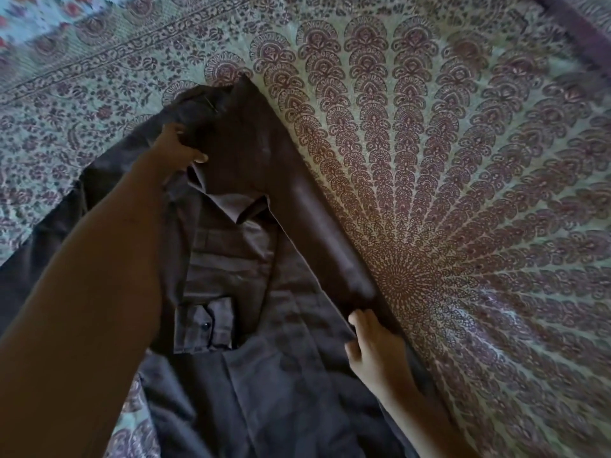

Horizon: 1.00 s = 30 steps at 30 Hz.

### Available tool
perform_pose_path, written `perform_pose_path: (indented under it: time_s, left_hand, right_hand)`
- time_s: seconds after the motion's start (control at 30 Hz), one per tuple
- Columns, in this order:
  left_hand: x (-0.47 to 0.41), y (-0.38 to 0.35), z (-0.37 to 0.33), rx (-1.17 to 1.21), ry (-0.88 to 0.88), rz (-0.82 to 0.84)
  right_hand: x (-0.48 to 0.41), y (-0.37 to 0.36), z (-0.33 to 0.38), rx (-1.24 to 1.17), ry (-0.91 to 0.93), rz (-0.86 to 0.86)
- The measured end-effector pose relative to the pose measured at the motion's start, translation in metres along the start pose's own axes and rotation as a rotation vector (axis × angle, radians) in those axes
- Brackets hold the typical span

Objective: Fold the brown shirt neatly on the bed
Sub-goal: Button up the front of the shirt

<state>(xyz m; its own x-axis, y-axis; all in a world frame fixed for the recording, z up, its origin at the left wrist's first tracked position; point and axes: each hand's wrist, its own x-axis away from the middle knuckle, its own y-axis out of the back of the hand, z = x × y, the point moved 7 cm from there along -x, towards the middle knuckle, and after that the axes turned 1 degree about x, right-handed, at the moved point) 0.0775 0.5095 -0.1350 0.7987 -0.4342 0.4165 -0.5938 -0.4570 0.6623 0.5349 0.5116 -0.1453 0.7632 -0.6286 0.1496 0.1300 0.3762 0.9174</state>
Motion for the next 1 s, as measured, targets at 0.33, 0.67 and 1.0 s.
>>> perform_pose_path:
  time_s: [0.33, 0.67, 1.0]
  left_hand:
    - [0.013, -0.006, -0.024, -0.716, -0.107, -0.146]
    - [0.12, -0.065, -0.008, -0.445, -0.298, -0.212]
    - [0.285, -0.139, 0.066, -0.164, 0.222, 0.015]
  right_hand:
    - [-0.008, -0.031, 0.045, -0.031, 0.128, 0.109]
    - [0.017, 0.014, 0.012, -0.062, -0.016, -0.173]
    - [0.06, 0.0, -0.046, -0.173, -0.416, 0.381]
